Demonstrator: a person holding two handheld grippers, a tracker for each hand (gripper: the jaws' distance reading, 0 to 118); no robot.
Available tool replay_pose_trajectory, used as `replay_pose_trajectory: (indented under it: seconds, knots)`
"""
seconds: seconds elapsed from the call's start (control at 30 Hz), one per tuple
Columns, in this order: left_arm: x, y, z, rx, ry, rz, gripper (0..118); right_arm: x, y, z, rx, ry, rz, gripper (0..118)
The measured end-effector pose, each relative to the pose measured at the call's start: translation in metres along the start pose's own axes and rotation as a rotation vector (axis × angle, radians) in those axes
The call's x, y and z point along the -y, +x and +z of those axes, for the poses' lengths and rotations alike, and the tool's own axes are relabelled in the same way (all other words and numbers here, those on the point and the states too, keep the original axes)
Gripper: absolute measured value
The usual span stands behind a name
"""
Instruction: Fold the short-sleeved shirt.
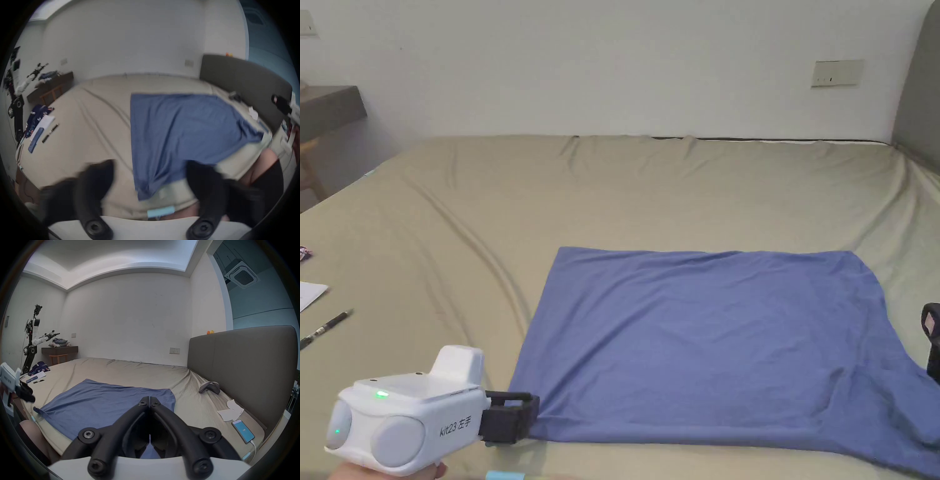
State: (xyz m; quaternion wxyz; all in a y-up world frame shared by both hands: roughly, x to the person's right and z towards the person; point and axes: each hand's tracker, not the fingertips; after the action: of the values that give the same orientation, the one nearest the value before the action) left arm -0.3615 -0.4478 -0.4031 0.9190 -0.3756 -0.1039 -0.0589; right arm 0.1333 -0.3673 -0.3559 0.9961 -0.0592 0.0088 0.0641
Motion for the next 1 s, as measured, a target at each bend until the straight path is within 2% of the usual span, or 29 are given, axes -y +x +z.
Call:
replay_pose_trajectory:
  seconds: [0.13, 0.2, 0.23, 0.3, 0.33, 0.37, 0.4, 0.47, 0.57, 0.67, 0.7, 0.77, 0.8, 0.83, 0.87, 0.9, 0.93, 1.0]
  knots:
    - [0.008, -0.001, -0.012, -0.011, -0.044, -0.067, 106, 0.001, -0.001, -0.003, -0.018, -0.004, 0.014, 0]
    - [0.007, 0.001, -0.016, -0.009, -0.040, -0.076, 97, 0.001, -0.002, -0.004, -0.030, -0.013, 0.005, 0]
    - [0.007, 0.002, -0.020, -0.008, -0.043, -0.087, 87, 0.003, -0.002, -0.006, -0.034, -0.016, 0.005, 0]
    - [0.006, 0.003, -0.032, -0.010, -0.060, -0.107, 78, 0.004, -0.002, -0.007, -0.043, -0.025, 0.003, 0]
    - [0.006, 0.003, -0.039, -0.011, -0.079, -0.107, 78, 0.004, -0.002, -0.008, -0.043, -0.027, 0.003, 0]
    - [0.006, 0.003, -0.044, -0.007, -0.114, -0.111, 53, 0.005, -0.001, -0.008, -0.042, -0.028, 0.005, 0]
    - [0.009, 0.005, -0.051, -0.011, -0.117, -0.118, 34, 0.005, -0.001, -0.008, -0.041, -0.028, 0.007, 0]
    - [0.012, 0.009, -0.057, 0.030, -0.133, -0.134, 6, 0.005, 0.000, -0.007, -0.042, -0.027, 0.009, 0]
    - [0.007, 0.021, -0.052, -0.013, -0.097, -0.193, 2, 0.005, 0.005, -0.005, -0.038, -0.030, 0.003, 0]
    - [-0.003, 0.016, -0.041, 0.010, -0.034, -0.092, 2, 0.008, 0.011, -0.005, -0.016, -0.057, 0.030, 0]
    - [-0.007, 0.013, -0.036, -0.012, -0.005, -0.081, 2, 0.011, 0.015, -0.009, -0.013, -0.098, 0.060, 0]
    - [-0.013, 0.007, -0.027, -0.002, 0.034, -0.019, 1, 0.019, 0.027, -0.021, -0.014, -0.215, 0.062, 0]
    - [-0.016, 0.002, -0.023, 0.009, 0.061, 0.045, 1, 0.028, 0.037, -0.032, -0.041, -0.346, 0.009, 4]
    - [-0.019, -0.002, -0.021, 0.025, 0.071, 0.093, 1, 0.040, 0.043, -0.037, -0.072, -0.490, -0.080, 18]
    - [-0.020, -0.004, -0.020, 0.034, 0.076, 0.119, 1, 0.048, 0.051, -0.042, 0.019, -0.447, -0.060, 54]
    - [-0.021, -0.005, -0.019, 0.040, 0.069, 0.118, 1, 0.060, 0.060, -0.050, 0.052, -0.492, -0.090, 82]
    - [-0.022, 0.000, -0.018, 0.040, 0.065, 0.113, 1, 0.071, 0.068, -0.060, 0.020, -0.616, -0.124, 97]
    - [-0.021, 0.010, -0.017, 0.030, 0.063, 0.093, 1, 0.091, 0.080, -0.076, 0.003, -0.720, -0.120, 99]
